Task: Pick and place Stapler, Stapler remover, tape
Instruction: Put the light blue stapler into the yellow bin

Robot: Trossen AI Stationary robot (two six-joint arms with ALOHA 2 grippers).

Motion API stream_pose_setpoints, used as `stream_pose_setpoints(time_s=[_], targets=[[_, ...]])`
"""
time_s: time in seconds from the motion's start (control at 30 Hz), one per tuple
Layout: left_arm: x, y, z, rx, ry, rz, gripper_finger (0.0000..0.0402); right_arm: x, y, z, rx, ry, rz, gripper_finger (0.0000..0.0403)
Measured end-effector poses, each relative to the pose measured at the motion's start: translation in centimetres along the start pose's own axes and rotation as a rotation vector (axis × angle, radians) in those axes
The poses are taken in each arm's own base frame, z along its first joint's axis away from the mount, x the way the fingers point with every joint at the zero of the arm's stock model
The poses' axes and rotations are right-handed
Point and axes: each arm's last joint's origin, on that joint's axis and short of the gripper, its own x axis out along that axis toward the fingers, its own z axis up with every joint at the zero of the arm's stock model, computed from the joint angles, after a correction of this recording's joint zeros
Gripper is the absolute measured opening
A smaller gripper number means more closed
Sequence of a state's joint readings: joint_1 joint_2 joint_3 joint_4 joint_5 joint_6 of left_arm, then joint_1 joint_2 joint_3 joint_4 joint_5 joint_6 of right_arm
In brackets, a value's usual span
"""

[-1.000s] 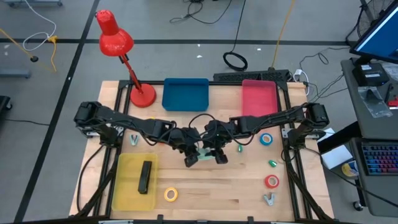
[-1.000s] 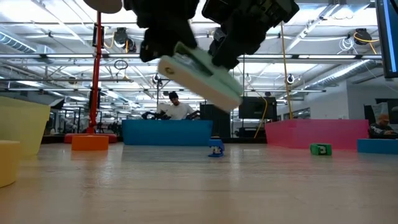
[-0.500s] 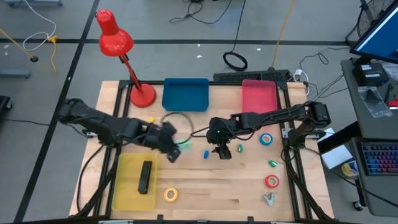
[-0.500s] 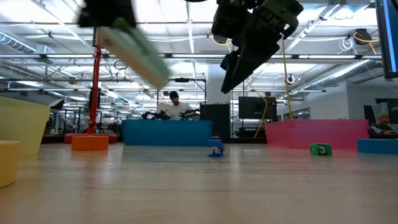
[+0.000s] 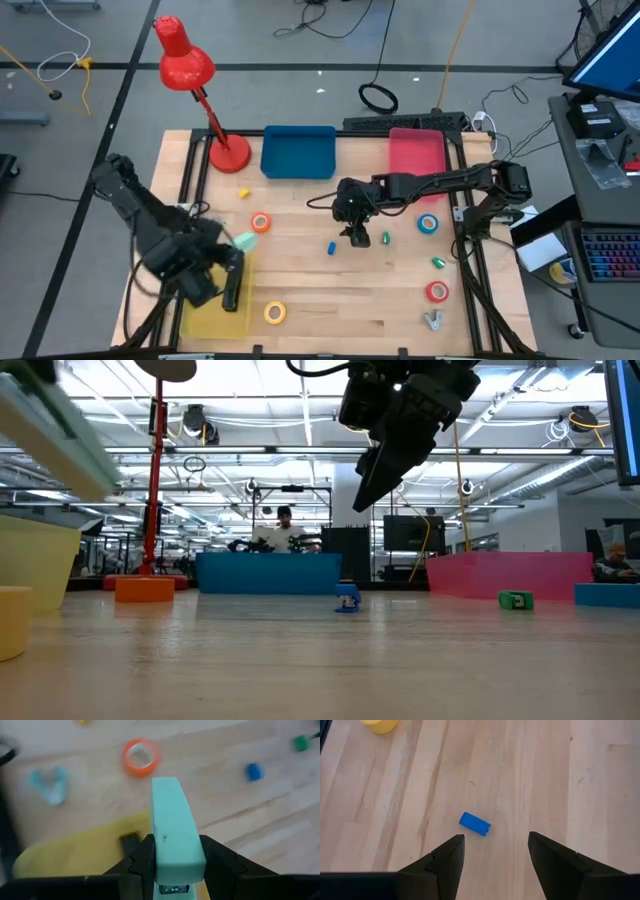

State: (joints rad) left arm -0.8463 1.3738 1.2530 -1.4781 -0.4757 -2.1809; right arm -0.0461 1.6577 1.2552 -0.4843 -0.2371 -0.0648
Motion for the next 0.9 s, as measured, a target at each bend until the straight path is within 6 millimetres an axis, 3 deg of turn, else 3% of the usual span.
stream_pose_setpoints(time_s=[0.23, 0.43, 0.9], targets=[[-1.0, 2.2, -2.9, -0.057, 0.080, 0.111, 0.0125, -0.1, -0.4, 0.0, 0.010, -0.009, -0.008, 0.0209], [-1.7, 3.4, -3.7, -0.027, 0.118, 0.161, 0.0125, -0.2, -0.7, 0.3, 0.020, -0.035, -0.014, 0.0208], [0.9, 2.9, -7.1, 0.024, 0.056, 0.334, 0.0125, -0.3, -1.2, 1.0, 0.050, -0.113, -0.025, 0.0208]])
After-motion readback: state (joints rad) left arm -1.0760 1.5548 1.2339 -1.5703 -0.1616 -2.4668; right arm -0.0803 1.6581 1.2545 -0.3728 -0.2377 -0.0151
